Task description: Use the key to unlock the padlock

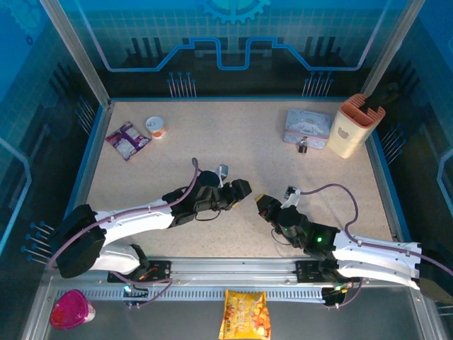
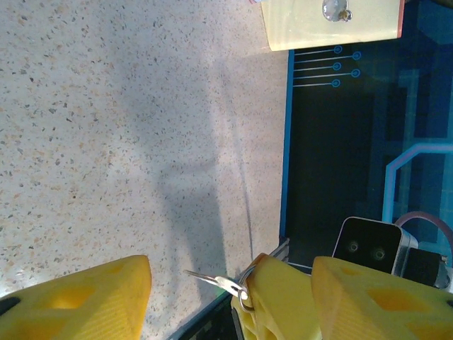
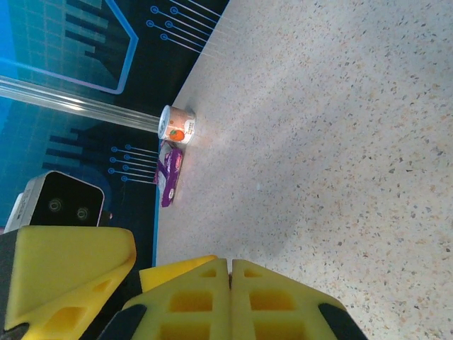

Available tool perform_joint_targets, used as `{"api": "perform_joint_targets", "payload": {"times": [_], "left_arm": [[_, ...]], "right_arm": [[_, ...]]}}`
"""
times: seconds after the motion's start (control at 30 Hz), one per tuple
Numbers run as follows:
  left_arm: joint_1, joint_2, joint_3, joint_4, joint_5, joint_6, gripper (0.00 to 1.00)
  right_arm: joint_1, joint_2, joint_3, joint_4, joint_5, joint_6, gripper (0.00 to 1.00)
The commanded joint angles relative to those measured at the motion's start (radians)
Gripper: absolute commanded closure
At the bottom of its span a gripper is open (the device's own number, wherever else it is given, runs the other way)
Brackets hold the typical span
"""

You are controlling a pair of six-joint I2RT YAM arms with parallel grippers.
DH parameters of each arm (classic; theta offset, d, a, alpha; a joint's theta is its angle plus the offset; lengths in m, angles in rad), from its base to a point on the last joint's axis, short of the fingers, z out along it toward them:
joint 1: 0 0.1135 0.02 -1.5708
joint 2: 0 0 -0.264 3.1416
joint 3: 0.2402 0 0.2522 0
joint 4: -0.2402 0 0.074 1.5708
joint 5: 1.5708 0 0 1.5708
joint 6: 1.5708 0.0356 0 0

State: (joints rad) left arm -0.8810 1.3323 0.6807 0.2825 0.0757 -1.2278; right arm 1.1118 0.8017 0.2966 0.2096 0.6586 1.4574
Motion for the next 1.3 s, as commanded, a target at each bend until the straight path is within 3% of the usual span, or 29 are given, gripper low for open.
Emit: {"api": "perform_joint_targets", "payload": {"times": [0.0,0.1,0.27,0.37,0.57,0.63,0.77,0.97,1.27], "left_arm": [[0.013,-0.034,-0.035,0.01,0.003,0.066,0.36],[0.046,-0.077,-0.084,0.082,0.032,0.226,0.32],[0.065,-0.128,-0.112,0.111,0.142,0.671,0.29],[0.066,-0.122,-0.166,0.22,0.22,0.895,0.3],[0.066,-0.076,-0.228,0.441,0.316,1.145,0.32],[0.067,-0.047,-0.246,0.523,0.354,1.224,0.36],[0.076,0.001,-0.222,0.558,0.393,1.273,0.43],[0.082,0.037,-0.176,0.535,0.454,1.292,0.65],[0.094,0.05,-0.178,0.562,0.451,1.288,0.74]], "right_arm": [[0.005,-0.021,0.043,-0.059,0.039,-0.026,1.0],[-0.007,-0.035,0.048,-0.071,0.013,-0.042,1.0],[-0.025,-0.063,0.129,-0.173,-0.033,-0.106,1.0],[-0.026,-0.064,0.172,-0.215,-0.057,-0.125,1.0],[-0.023,-0.043,0.233,-0.255,-0.099,-0.144,1.0],[-0.021,-0.036,0.246,-0.256,-0.115,-0.149,1.0],[-0.018,-0.027,0.268,-0.267,-0.14,-0.156,1.0],[-0.008,-0.03,0.274,-0.271,-0.144,-0.161,1.0],[-0.007,-0.037,0.27,-0.279,-0.148,-0.152,1.0]]}}
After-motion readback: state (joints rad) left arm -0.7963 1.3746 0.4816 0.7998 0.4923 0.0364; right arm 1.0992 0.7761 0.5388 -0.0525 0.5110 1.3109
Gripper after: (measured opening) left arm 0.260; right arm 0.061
